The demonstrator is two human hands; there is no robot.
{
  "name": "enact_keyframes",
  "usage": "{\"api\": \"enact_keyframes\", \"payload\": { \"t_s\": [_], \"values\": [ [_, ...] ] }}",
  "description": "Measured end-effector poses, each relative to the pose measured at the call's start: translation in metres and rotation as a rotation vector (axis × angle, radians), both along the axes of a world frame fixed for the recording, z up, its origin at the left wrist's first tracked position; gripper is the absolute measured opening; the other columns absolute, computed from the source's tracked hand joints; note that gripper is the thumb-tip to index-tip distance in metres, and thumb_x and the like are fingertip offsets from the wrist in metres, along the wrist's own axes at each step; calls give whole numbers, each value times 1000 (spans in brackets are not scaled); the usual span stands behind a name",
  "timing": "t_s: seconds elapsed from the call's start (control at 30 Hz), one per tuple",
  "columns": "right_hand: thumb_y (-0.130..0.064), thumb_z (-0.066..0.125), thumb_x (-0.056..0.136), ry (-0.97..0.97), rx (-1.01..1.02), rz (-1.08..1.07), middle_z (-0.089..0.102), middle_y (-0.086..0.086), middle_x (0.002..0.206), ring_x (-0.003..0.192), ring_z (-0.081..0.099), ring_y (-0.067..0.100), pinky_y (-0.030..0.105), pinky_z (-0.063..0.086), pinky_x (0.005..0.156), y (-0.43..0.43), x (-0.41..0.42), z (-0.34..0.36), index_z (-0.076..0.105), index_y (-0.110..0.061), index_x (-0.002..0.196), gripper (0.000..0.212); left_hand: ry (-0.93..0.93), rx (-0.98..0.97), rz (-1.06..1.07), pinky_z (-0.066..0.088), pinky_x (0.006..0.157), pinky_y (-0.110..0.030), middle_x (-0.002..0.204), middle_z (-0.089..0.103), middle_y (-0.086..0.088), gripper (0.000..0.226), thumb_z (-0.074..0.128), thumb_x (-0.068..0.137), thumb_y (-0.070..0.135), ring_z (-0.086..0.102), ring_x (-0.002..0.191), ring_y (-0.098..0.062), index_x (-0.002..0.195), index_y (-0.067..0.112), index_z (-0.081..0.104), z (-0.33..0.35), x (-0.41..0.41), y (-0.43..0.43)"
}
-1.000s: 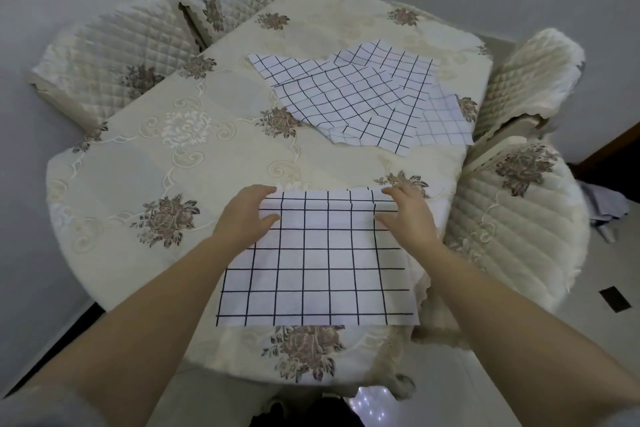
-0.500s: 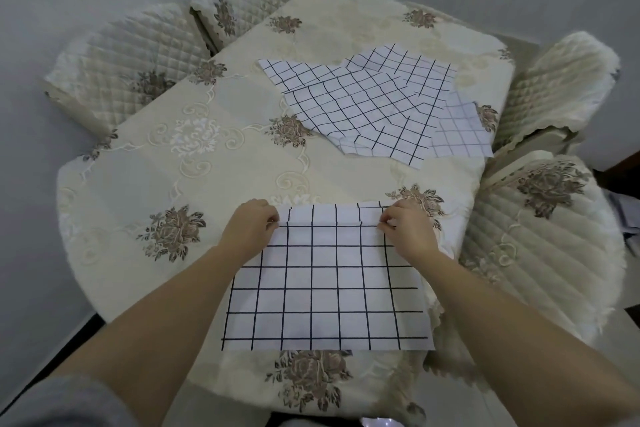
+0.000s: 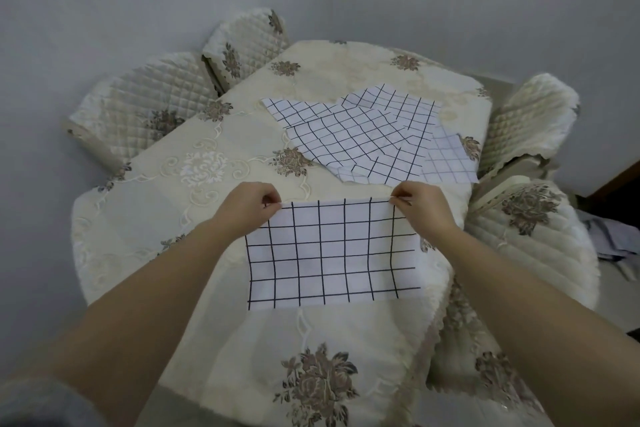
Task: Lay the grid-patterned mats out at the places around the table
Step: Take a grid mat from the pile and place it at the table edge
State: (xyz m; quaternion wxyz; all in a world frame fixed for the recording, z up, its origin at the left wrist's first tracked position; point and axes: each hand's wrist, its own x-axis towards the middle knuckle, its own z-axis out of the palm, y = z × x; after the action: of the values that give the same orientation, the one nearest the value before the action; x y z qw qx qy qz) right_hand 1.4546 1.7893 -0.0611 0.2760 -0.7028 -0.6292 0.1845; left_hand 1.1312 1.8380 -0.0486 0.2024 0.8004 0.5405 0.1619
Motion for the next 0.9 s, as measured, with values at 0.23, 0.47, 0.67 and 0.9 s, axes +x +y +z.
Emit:
{"api": "enact_keyframes", "payload": {
  "t_s": [0.23,0.47,0.67,0.9],
  "values": [
    [-17,66,87,1,139,-6,68,-2,86,82,62,11,25,48,78,11,-1,56,69,-13,88,5,-89,141,42,50,79,-27,84,67,-2,8,66,87,15,61,81,-15,89,9,71,63,-2,9],
    [-16,65,88,-48,196,-6,64,-6,81,80,57,8,4,34,63,18,-3,95,70,-13,89,6,-111,244,82,48,75,-22,82,69,-1,9,68,86,17,61,80,-14,87,9,72,95,-7,9],
    [-16,67,86,-49,211,26,66,-2,82,80,57,9,5,34,63,16,1,104,71,-11,88,7,-147,190,139,37,61,-11,75,65,5,10,71,84,23,58,72,-8,80,14,71,91,-11,-2],
    [-22,67,87,-15,172,144,68,1,85,85,59,15,22,41,68,37,21,107,70,-10,87,12,-157,169,275,45,71,-24,76,65,6,7,71,84,22,59,74,-9,82,16,71,89,-1,-19]
  ]
}}
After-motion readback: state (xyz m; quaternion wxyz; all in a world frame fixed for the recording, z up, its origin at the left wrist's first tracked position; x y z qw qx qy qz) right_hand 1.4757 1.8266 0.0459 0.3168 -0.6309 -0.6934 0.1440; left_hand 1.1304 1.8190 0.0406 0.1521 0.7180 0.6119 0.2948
